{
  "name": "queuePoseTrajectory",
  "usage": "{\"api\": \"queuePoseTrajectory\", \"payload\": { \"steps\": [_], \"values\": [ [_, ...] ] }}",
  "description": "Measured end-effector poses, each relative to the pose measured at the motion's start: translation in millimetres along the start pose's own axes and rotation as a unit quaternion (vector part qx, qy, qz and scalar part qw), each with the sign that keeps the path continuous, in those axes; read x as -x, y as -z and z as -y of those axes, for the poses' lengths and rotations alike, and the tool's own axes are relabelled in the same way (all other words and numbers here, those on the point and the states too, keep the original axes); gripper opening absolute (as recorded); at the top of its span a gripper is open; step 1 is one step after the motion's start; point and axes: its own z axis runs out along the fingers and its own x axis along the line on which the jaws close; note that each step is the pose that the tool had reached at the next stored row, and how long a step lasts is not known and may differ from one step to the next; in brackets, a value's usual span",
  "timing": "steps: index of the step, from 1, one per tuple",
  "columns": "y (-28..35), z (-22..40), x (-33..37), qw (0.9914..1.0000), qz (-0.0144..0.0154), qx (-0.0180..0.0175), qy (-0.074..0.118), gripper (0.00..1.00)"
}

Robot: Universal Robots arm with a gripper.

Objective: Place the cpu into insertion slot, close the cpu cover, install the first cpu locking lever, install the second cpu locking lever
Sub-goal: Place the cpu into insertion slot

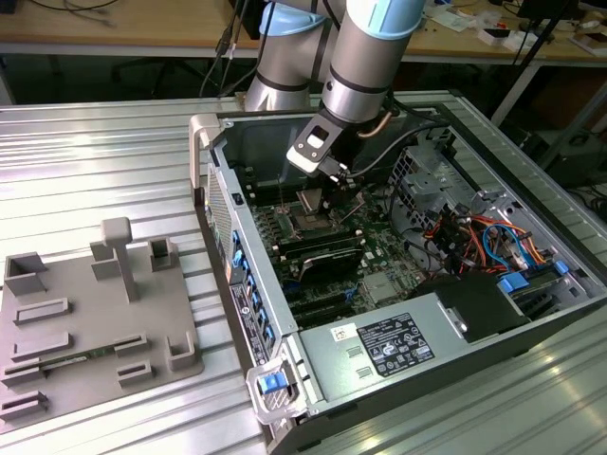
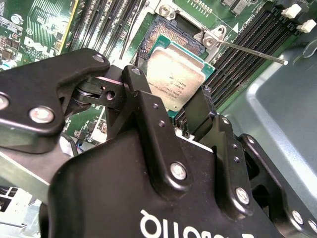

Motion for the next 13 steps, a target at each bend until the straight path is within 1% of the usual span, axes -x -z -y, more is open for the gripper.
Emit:
{"api": "queuePoseTrajectory", "payload": {
  "steps": [3, 8, 9, 10, 12, 13],
  "values": [
    [-0.6, 0.0, 0.0, 1.0, -0.0001, 0.0001, 0.0, 0.55],
    [-4.8, -0.1, -0.1, 1.0, 0.0, 0.0, 0.0, 0.55],
    [-6.4, 0.0, -0.1, 1.0, 0.0007, 0.0, -0.001, 0.55],
    [-7.9, 0.1, -0.2, 1.0, 0.0026, -0.0001, -0.001, 0.55],
    [-9.9, -0.1, -0.7, 0.99994, 0.011, -0.0003, -0.001, 0.55],
    [-10.0, 0.0, -0.7, 0.99994, 0.0111, -0.0004, -0.001, 0.55]
  ]
}}
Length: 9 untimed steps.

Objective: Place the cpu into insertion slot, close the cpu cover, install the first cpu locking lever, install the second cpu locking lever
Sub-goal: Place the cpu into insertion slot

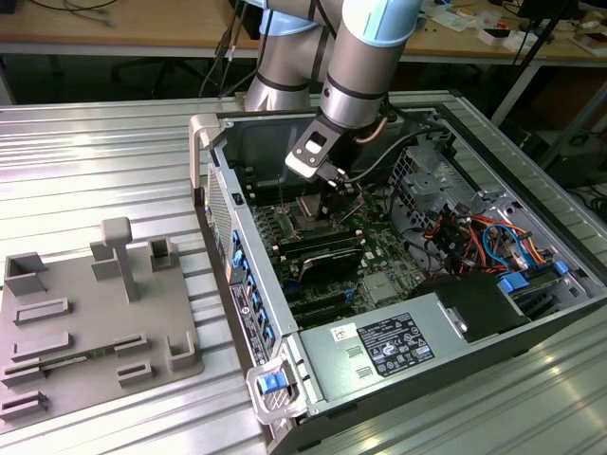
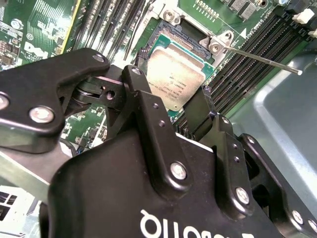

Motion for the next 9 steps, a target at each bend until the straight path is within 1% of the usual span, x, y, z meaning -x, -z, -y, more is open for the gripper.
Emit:
{"api": "queuePoseTrajectory", "payload": {
  "steps": [9],
  "values": [
    [-0.5, 0.0, 0.0, 1.0, 0.0, 0.0001, 0.0, 0.55]
  ]
}}
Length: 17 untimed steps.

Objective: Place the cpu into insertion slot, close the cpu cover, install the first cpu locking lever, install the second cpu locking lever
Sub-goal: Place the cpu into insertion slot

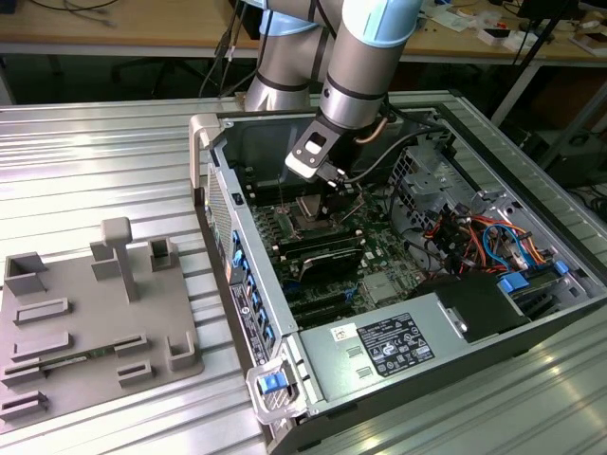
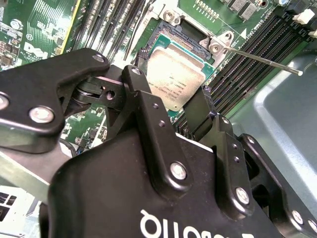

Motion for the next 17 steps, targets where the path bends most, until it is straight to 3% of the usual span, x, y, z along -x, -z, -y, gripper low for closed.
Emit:
{"api": "queuePoseTrajectory", "payload": {
  "steps": [6, 8, 9, 11, 17],
  "values": [
    [-5.3, 0.0, -0.3, 1.0, 0.0001, 0.0, 0.0, 0.55],
    [-10.9, 0.0, -0.8, 1.0, 0.0026, -0.0001, 0.0, 0.55],
    [-12.6, 0.0, -1.3, 0.99998, 0.0058, -0.0001, 0.0, 0.55],
    [-14.5, -0.2, -2.7, 0.99987, 0.016, -0.0005, -0.001, 0.55],
    [-21.9, -0.5, -4.6, 0.9998, 0.0168, 0.0003, -0.011, 0.55]
  ]
}}
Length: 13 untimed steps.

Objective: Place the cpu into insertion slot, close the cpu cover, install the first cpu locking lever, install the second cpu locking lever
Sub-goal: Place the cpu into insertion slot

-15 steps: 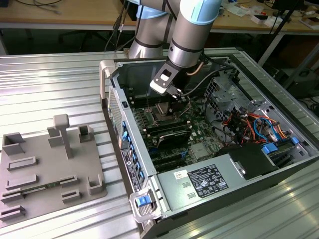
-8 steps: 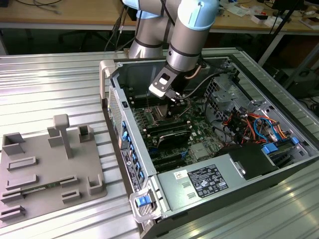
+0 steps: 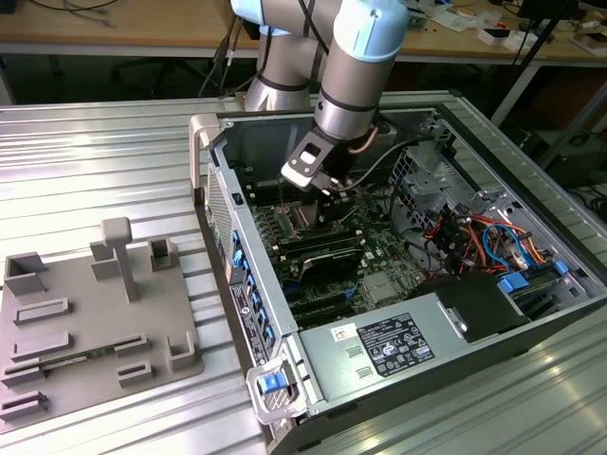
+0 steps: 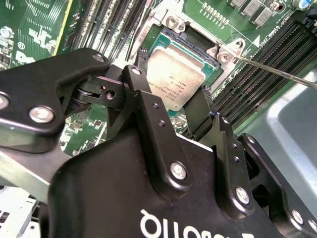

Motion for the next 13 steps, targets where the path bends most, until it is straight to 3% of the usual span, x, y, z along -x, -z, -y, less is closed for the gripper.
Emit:
{"api": "queuePoseTrajectory", "payload": {
  "steps": [13],
  "values": [
    [-3.6, 0.1, -0.3, 1.0, 0.0002, 0.0002, -0.002, 0.55]
  ]
}}
